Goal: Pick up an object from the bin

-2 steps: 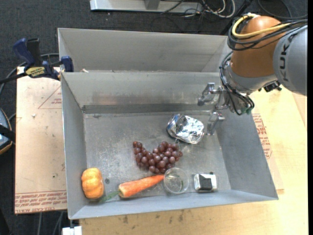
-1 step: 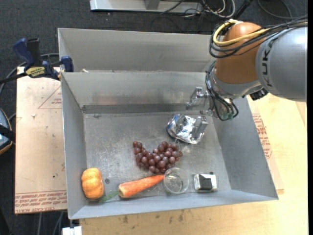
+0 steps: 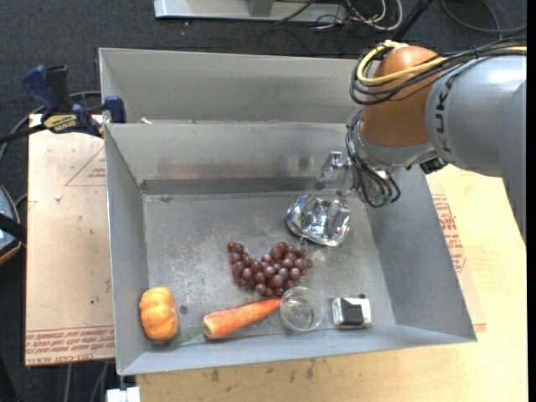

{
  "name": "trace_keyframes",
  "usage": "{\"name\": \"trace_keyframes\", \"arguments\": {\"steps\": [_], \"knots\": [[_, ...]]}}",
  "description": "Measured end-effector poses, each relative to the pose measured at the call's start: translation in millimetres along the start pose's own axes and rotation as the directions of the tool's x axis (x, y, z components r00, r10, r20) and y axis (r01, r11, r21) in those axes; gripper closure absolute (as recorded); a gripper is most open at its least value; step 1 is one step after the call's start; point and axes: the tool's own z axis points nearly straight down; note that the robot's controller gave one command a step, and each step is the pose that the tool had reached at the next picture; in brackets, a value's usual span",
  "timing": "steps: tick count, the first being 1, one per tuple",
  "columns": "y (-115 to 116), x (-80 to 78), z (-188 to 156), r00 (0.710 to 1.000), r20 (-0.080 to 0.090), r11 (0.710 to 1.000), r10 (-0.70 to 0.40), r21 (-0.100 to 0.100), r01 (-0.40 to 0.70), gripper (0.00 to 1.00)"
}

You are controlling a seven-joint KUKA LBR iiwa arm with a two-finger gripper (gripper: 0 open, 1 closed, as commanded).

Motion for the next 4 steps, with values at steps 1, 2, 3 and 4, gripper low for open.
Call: {"name": "trace_keyframes", "arguments": {"steps": [1, 2, 3, 4], "knots": [[-6.3, 10.7, 51.6, 0.989, 0.002, 0.989, 0.150, -0.003, -0.150, 0.00], [-5.4, 7.8, 42.6, 0.989, 0.006, 0.989, 0.147, -0.001, -0.147, 1.00], [-5.3, 7.8, 42.6, 0.989, 0.006, 0.989, 0.147, -0.001, -0.147, 1.00], [-5.3, 8.1, 41.1, 0.989, 0.004, 0.989, 0.147, -0.001, -0.147, 1.00]]}}
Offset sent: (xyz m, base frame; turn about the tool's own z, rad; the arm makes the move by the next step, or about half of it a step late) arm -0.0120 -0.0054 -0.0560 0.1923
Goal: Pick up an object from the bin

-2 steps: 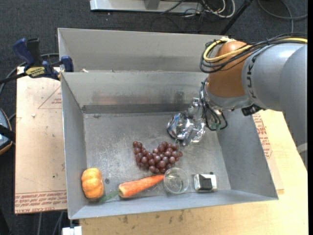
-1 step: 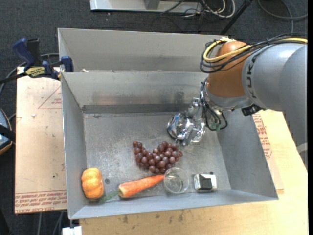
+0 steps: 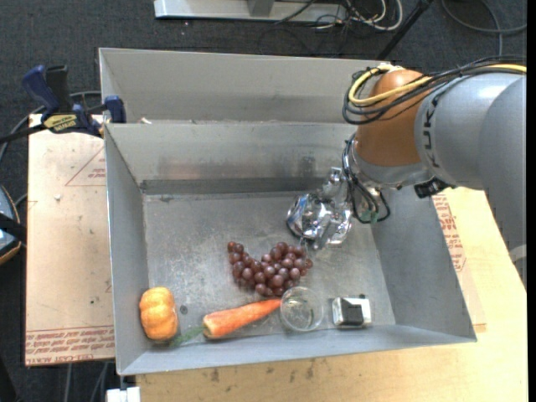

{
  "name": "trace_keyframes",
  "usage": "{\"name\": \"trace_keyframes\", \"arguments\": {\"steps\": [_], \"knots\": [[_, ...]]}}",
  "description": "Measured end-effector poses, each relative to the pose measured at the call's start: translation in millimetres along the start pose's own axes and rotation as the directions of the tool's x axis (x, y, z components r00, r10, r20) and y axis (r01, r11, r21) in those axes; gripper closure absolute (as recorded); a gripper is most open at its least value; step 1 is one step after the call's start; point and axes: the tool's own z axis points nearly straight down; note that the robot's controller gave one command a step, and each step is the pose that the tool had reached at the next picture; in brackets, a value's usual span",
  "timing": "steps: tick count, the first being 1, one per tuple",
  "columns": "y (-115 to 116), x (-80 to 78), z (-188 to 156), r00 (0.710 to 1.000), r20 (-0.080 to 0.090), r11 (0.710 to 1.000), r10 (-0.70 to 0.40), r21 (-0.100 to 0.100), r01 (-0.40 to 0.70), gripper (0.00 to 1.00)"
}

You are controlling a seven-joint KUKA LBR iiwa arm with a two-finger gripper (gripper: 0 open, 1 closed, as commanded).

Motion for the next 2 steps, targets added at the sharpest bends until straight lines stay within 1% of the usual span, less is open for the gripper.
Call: {"name": "trace_keyframes", "arguments": {"steps": [2], "knots": [[-0.2, 1.7, -11.6, 1.000, -0.008, 1.000, 0.000, 0.001, 0.000, 1.00]]}}
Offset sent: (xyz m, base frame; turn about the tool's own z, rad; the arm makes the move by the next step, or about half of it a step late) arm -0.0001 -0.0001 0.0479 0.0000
